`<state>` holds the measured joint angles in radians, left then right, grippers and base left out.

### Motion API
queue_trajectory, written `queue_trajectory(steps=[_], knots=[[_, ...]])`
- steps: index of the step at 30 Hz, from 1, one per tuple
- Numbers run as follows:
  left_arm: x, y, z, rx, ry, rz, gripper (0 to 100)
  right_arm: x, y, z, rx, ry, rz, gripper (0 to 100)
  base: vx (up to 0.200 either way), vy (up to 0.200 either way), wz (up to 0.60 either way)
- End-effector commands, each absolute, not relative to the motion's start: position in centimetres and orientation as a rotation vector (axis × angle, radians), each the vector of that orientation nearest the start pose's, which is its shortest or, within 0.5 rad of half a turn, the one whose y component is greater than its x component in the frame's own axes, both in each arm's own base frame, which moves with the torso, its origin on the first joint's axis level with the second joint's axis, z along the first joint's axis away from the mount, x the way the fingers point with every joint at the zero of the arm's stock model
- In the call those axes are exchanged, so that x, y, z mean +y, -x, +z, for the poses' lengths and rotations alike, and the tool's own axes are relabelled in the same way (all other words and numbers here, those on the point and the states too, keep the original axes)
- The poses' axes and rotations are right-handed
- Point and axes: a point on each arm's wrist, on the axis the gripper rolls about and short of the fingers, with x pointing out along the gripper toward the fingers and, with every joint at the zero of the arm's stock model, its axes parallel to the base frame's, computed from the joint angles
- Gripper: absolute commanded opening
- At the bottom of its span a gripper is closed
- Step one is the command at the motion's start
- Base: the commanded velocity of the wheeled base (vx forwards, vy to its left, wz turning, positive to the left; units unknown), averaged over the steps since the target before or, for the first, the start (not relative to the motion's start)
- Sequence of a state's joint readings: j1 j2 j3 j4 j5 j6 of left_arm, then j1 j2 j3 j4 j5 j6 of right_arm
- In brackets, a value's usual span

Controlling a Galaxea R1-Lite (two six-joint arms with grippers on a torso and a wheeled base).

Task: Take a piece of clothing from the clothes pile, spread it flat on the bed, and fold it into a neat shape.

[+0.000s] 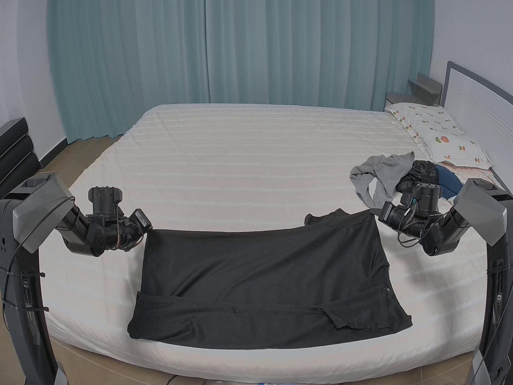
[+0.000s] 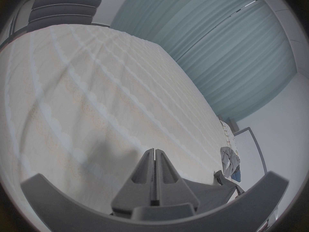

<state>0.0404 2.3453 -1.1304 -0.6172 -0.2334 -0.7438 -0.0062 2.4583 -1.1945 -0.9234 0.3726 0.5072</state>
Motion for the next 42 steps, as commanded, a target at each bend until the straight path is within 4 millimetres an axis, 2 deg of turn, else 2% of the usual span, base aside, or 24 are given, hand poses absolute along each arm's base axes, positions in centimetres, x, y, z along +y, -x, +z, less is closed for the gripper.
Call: queue_trajectory(steps=[1, 11, 18, 30, 35, 42], knots=[[1.3, -42.2, 3.1, 0.616, 0.802, 0.037, 0, 0.2, -44.6, 2.0, 0.401, -0.580, 0.265, 0, 0.000, 0.000, 0.00], [1.3, -42.1, 3.7, 0.602, 0.799, 0.032, 0, 0.2, -44.6, 2.3, 0.368, -0.604, 0.266, 0, 0.000, 0.000, 0.00], [1.9, -42.1, 4.1, 0.570, 0.806, 0.035, 0, 1.0, -44.3, 0.4, 0.423, -0.599, 0.265, 0, 0.000, 0.000, 0.00], [2.0, -41.9, 3.7, 0.584, 0.808, 0.043, 0, 0.5, -44.9, 1.9, 0.362, -0.600, 0.275, 0, 0.000, 0.000, 0.00], [2.0, -40.8, 3.7, 0.606, 0.807, 0.049, 0, 0.6, -43.9, 1.0, 0.411, -0.603, 0.272, 0, 0.000, 0.000, 0.00], [2.0, -38.9, 4.3, 0.630, 0.810, 0.044, 0, 0.6, -42.5, 1.0, 0.458, -0.612, 0.294, 0, 0.000, 0.000, 0.00]])
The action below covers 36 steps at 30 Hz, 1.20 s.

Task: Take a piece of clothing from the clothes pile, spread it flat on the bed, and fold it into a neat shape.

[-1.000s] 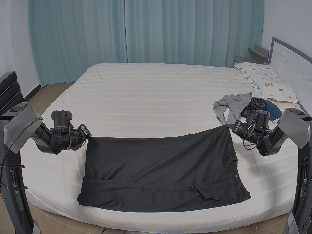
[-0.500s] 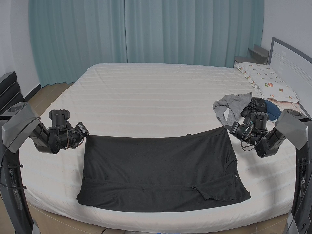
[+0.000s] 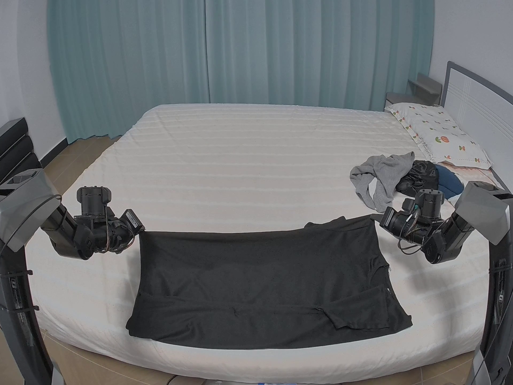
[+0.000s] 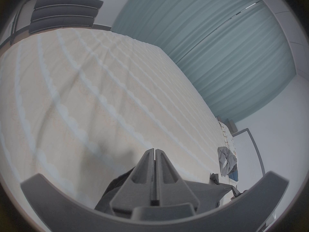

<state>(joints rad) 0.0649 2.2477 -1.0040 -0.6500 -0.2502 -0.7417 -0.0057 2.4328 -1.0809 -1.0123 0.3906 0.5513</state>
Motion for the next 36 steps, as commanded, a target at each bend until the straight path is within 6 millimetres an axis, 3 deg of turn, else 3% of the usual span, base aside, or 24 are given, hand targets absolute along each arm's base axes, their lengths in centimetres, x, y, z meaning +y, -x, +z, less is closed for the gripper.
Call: queue_trajectory(steps=[1, 10, 16, 23, 29, 36], knots=[[1.9, -38.7, 4.4, 0.634, 0.808, 0.043, 0, 0.7, -42.2, 1.0, 0.468, -0.613, 0.302, 0, 0.000, 0.000, 0.00], [1.8, -37.0, 4.5, 0.639, 0.802, 0.042, 0, 0.1, -40.3, 1.5, 0.501, -0.626, 0.303, 0, 0.000, 0.000, 0.00], [1.8, -35.3, 4.7, 0.650, 0.748, 0.033, 0, -0.5, -38.0, 2.3, 0.533, -0.644, 0.330, 0, 0.000, 0.000, 0.00], [1.4, -34.0, 4.2, 0.691, 0.735, 0.035, 0, -1.3, -35.7, 1.4, 0.562, -0.647, 0.336, 0, 0.000, 0.000, 0.00], [1.3, -31.9, 3.3, 0.757, 0.684, 0.035, 0, -2.1, -32.8, -0.3, 0.607, -0.651, 0.319, 0, 0.000, 0.000, 0.00], [1.1, -29.8, 3.4, 0.792, 0.685, 0.028, 0, -2.2, -30.2, -0.8, 0.625, -0.650, 0.361, 0, 0.000, 0.000, 0.00]])
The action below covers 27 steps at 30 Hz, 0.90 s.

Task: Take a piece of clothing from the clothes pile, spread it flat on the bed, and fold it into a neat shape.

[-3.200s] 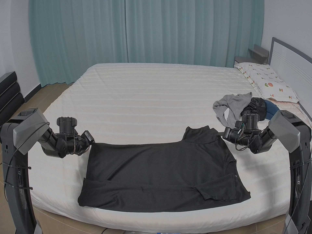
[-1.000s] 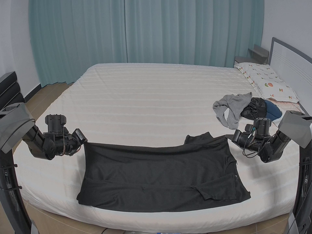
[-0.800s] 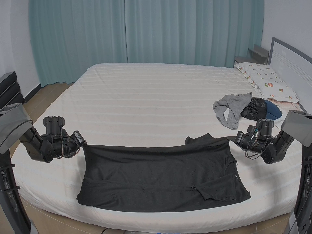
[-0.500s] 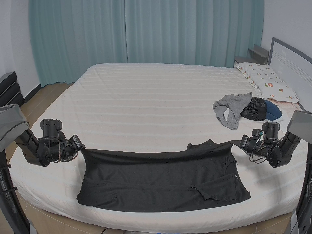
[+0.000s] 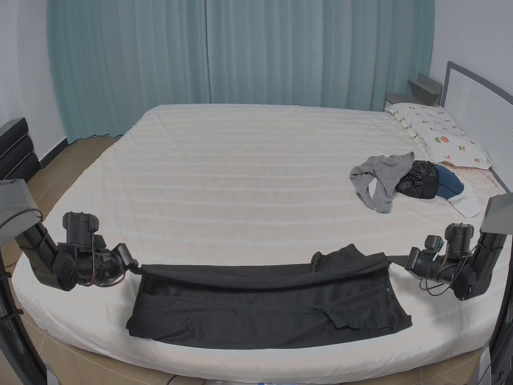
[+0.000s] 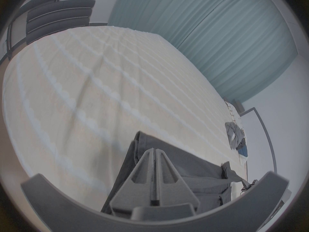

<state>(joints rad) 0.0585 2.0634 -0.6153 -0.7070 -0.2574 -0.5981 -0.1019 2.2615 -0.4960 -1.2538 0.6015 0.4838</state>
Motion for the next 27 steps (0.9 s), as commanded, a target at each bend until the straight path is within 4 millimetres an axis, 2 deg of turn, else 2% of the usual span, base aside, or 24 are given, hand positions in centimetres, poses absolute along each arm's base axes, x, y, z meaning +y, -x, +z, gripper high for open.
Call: queue_trajectory(steps=[1, 6, 9, 15, 16, 17, 18, 20, 27], knots=[[1.0, -29.2, 3.2, 0.813, 0.681, 0.011, 0, -2.2, -29.9, -1.1, 0.631, -0.648, 0.359, 0, 0.000, 0.000, 0.00], [0.9, -27.5, 2.0, 0.886, 0.617, -0.015, 0, -2.4, -28.8, -2.8, 0.687, -0.614, 0.351, 0, 0.000, 0.000, 0.00], [0.8, -27.1, 1.7, 0.903, 0.602, -0.019, 0, -2.6, -28.2, -3.9, 0.720, -0.585, 0.348, 0, 0.000, 0.000, 0.00], [0.8, -27.1, 1.3, 0.918, 0.604, -0.015, 0, -2.7, -28.1, -4.3, 0.733, -0.582, 0.343, 0, 0.000, 0.000, 0.00], [0.8, -27.1, 1.2, 0.923, 0.604, -0.014, 100, -2.7, -28.1, -4.4, 0.733, -0.583, 0.343, 0, 0.000, 0.000, 0.00], [0.8, -27.1, 1.2, 0.921, 0.606, -0.013, 100, -2.7, -28.2, -4.4, 0.730, -0.583, 0.345, 0, 0.000, 0.000, 0.00], [0.8, -27.2, 1.2, 0.920, 0.607, -0.013, 100, -2.7, -28.3, -4.1, 0.723, -0.586, 0.346, 100, 0.000, 0.000, 0.00], [0.8, -27.2, 1.3, 0.917, 0.608, -0.013, 100, -2.7, -28.3, -3.9, 0.716, -0.587, 0.348, 100, 0.000, 0.000, 0.00], [0.9, -28.2, 2.4, 0.860, 0.629, -0.014, 100, -3.0, -30.0, -0.5, 0.577, -0.648, 0.348, 100, 0.000, 0.000, 0.00]])
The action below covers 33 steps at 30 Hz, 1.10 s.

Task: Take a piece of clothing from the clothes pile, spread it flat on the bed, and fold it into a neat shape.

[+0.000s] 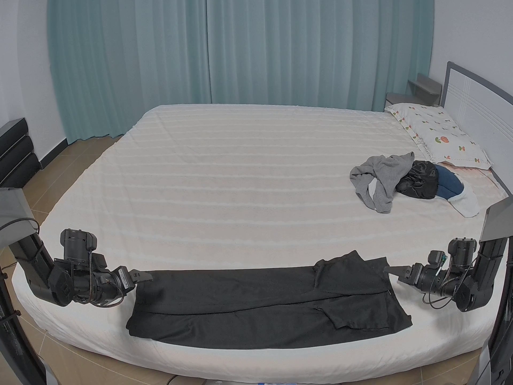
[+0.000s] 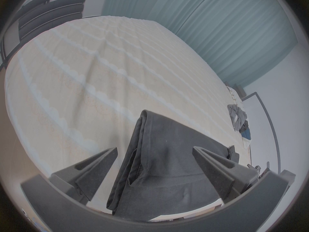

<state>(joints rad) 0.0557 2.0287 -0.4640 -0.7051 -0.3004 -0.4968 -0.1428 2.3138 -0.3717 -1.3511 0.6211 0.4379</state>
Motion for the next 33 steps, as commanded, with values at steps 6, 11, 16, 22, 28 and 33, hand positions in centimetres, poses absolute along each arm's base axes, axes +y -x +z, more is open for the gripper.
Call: queue_trajectory(steps=[6, 11, 16, 22, 28, 33], knots=[[0.4, -32.0, 3.3, 0.784, 0.786, 0.018, 100, -2.8, -32.7, -0.1, 0.564, -0.727, 0.338, 100, 0.000, 0.000, 0.00], [-0.2, -33.4, 0.8, 0.833, 0.787, 0.048, 100, -2.8, -33.6, -2.6, 0.624, -0.750, 0.317, 100, 0.000, 0.000, 0.00], [-0.3, -34.2, -0.1, 0.832, 0.771, 0.076, 100, -2.9, -34.2, -3.2, 0.629, -0.751, 0.313, 100, 0.000, 0.000, 0.00], [-0.7, -34.3, -0.6, 0.844, 0.763, 0.070, 100, -2.7, -34.2, -3.2, 0.632, -0.749, 0.319, 100, 0.000, 0.000, 0.00], [-0.5, -34.4, -0.8, 0.842, 0.760, 0.091, 0, -2.8, -35.1, -3.9, 0.629, -0.748, 0.318, 100, 0.000, 0.000, 0.00], [-0.1, -34.5, -0.6, 0.821, 0.757, 0.128, 0, -2.9, -35.7, -4.7, 0.626, -0.744, 0.303, 100, 0.000, 0.000, 0.00]])
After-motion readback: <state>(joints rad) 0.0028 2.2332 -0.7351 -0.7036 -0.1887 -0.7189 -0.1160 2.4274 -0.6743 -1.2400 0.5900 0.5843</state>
